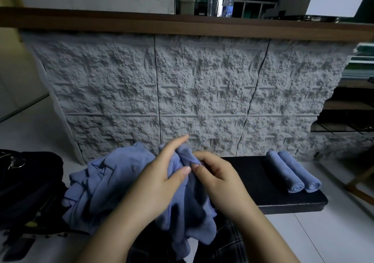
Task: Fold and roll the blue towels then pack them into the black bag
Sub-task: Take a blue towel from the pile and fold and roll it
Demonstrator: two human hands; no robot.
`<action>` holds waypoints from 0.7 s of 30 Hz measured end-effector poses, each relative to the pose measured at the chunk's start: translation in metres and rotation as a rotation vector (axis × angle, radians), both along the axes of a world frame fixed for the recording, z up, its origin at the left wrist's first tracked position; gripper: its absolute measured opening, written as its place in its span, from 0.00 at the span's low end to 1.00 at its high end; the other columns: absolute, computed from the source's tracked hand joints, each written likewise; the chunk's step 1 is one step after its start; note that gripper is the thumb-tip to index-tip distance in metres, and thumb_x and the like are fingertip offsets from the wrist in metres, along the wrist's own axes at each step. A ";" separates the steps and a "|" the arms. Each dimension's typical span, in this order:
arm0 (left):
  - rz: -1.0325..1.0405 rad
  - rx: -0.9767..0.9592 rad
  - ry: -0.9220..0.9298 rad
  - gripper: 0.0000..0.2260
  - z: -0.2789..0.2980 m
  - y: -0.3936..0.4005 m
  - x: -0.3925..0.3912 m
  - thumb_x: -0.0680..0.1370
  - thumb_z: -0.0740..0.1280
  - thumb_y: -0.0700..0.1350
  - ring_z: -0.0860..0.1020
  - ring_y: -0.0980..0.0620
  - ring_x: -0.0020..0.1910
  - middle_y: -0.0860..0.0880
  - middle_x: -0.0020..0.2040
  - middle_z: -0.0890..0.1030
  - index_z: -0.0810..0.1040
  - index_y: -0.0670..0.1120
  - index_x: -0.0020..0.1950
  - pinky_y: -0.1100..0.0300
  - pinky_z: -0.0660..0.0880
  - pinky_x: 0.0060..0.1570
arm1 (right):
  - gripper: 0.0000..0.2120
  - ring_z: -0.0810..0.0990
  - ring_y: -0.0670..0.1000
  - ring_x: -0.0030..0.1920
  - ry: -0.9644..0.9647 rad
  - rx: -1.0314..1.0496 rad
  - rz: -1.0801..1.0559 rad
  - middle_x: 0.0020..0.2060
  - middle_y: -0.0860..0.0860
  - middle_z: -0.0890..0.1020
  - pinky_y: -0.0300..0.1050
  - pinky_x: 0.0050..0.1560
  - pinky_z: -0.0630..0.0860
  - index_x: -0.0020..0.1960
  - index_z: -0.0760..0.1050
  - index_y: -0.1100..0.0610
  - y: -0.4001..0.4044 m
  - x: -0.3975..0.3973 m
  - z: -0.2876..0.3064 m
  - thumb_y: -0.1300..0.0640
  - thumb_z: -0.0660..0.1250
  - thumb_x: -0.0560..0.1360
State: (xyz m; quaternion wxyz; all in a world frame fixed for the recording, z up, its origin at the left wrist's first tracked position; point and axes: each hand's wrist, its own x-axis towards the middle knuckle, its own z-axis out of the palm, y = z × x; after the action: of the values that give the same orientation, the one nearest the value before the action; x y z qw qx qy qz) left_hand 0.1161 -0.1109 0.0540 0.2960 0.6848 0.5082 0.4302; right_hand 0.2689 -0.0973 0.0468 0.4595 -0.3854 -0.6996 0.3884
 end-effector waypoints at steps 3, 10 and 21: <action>0.078 0.022 0.030 0.10 -0.011 0.003 0.006 0.74 0.64 0.49 0.78 0.61 0.52 0.59 0.47 0.81 0.74 0.62 0.52 0.55 0.74 0.56 | 0.06 0.79 0.47 0.43 -0.036 -0.003 0.035 0.41 0.48 0.82 0.41 0.47 0.74 0.50 0.77 0.51 -0.003 -0.001 -0.001 0.59 0.63 0.76; 0.344 0.048 -0.390 0.13 0.003 0.004 -0.002 0.76 0.63 0.38 0.78 0.55 0.42 0.55 0.38 0.81 0.77 0.57 0.40 0.60 0.72 0.46 | 0.09 0.70 0.40 0.29 -0.297 -0.108 -0.087 0.28 0.44 0.75 0.36 0.32 0.68 0.37 0.72 0.50 0.002 0.010 -0.016 0.57 0.71 0.71; 0.031 -0.239 -0.646 0.23 0.003 -0.020 0.007 0.77 0.53 0.29 0.75 0.49 0.31 0.39 0.41 0.72 0.77 0.52 0.34 0.60 0.74 0.25 | 0.18 0.63 0.50 0.32 0.335 -0.396 -0.088 0.29 0.54 0.67 0.44 0.32 0.61 0.34 0.66 0.61 -0.006 0.001 -0.011 0.52 0.68 0.75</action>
State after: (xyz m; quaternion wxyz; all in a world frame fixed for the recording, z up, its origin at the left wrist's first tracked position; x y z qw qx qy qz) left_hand 0.1231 -0.1305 0.0574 0.5131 0.4659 0.4454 0.5668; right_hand 0.2702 -0.1032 0.0357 0.5009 -0.4284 -0.5068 0.5557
